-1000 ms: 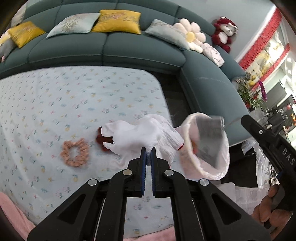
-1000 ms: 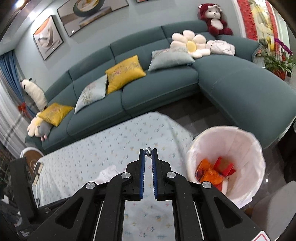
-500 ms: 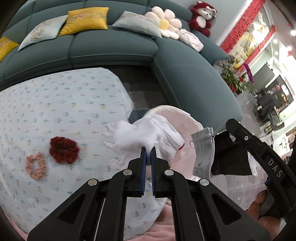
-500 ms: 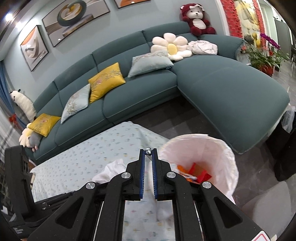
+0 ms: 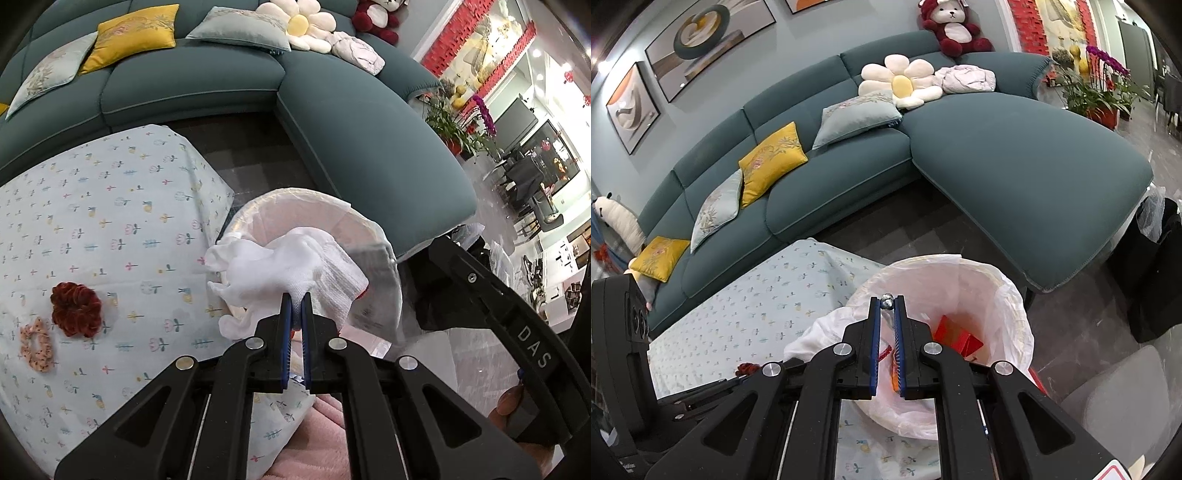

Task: Collect trash
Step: 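Carry the glove and grey pouch over the bin and open both tools, then move both open tools back to the two scrunchies on the table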

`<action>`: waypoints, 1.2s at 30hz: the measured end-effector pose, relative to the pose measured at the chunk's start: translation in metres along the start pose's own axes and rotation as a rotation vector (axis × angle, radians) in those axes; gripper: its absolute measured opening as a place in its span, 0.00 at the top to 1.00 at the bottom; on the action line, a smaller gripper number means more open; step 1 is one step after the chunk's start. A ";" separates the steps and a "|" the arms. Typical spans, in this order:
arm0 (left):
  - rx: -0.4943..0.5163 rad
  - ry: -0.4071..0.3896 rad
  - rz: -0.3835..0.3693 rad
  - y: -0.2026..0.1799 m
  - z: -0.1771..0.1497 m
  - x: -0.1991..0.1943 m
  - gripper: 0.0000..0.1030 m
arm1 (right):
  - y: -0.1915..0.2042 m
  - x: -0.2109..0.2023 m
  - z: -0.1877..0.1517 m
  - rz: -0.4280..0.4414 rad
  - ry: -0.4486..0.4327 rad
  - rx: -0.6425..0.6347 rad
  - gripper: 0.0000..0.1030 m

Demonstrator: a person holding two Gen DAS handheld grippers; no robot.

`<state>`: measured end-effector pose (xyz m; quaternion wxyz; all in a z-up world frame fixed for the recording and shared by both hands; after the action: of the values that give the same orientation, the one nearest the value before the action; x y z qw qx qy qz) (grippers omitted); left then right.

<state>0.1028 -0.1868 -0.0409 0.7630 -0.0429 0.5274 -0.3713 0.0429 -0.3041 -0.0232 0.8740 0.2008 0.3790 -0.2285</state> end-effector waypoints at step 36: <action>-0.028 -0.068 0.050 0.012 -0.002 -0.017 0.45 | 0.011 0.003 -0.002 -0.016 0.013 -0.013 0.67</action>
<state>0.1044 -0.1664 -0.0342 0.7889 -0.0528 0.5071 -0.3431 0.0494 -0.2947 -0.0246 0.8708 0.1935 0.3879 -0.2318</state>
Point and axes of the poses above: each gripper's, at about its wrist camera, not at the fingertips, and x roughly the way its jaws point, y to its left, z to its top, the point moved 3 cm from there along x, roughly the way its jaws point, and after that the axes turned 10 degrees about -z, right-handed, at the moved point
